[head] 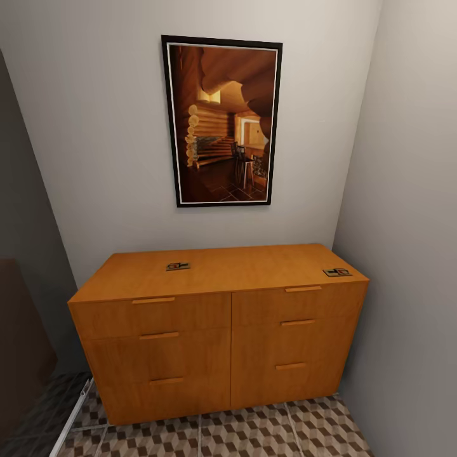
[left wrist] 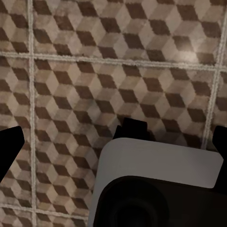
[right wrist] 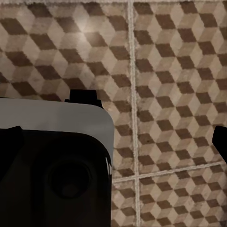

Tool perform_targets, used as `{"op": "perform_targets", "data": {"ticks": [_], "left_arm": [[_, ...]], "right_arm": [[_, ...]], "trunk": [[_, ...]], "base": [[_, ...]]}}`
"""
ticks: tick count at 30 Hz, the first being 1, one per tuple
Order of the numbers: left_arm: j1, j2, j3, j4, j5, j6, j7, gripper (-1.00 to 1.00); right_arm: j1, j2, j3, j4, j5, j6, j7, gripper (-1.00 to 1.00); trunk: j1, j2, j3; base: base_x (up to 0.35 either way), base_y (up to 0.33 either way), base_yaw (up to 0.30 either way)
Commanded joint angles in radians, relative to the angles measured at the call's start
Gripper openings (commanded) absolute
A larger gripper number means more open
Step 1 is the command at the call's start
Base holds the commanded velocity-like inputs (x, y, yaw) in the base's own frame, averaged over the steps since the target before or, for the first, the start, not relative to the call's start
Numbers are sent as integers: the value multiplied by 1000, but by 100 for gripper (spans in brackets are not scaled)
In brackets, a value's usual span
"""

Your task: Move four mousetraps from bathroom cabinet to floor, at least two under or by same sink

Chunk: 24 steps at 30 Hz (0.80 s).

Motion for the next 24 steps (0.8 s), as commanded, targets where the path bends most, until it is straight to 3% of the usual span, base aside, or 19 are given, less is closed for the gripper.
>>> {"op": "perform_targets", "data": {"ticks": [1,7,16,21,24], "left_arm": [[-1,0,5,0,6,-1,0,100],[-1,-6,1,-5,-6,3,1,100],[-2,-48,-11,-84,-44,7,6,100],[-2,-56,-12,-183,-80,39,6,100],[-2,-59,-12,-283,-99,105,6,100]], "right_arm": [[-1,0,2,3,6,-4,-4,100],[-1,-3,3,3,4,-2,-4,100],[-4,-9,4,-18,14,16,-5,100],[-5,-10,4,-104,15,65,-5,100],[-6,-11,4,-222,14,148,-4,100]], "trunk": [[0,-1,-1],[0,-1,-1],[0,-1,-1],[0,-1,-1],[0,-1,-1]], "base": [[0,0,0],[0,0,0],[0,0,0],[0,0,0],[0,0,0]]}}
